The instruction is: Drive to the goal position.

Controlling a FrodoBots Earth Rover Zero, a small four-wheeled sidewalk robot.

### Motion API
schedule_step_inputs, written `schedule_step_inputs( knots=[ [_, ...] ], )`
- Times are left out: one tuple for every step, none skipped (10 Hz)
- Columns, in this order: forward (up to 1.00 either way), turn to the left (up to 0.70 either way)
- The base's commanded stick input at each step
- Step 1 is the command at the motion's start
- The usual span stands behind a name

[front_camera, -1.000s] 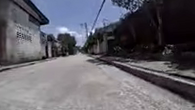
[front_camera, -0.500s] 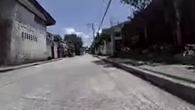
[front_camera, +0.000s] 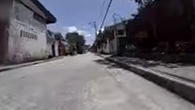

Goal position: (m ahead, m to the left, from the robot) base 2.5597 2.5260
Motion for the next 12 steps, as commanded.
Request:
schedule_step_inputs(
  knots=[
    [1.0, 0.03],
    [1.0, 0.03],
    [1.0, 0.03],
    [1.0, 0.03],
    [1.0, 0.03],
    [1.0, 0.03],
    [1.0, 0.03],
    [1.0, 0.03],
    [1.0, 0.03],
    [1.0, 0.03],
    [1.0, 0.03],
    [1.0, 0.03]
  ],
)
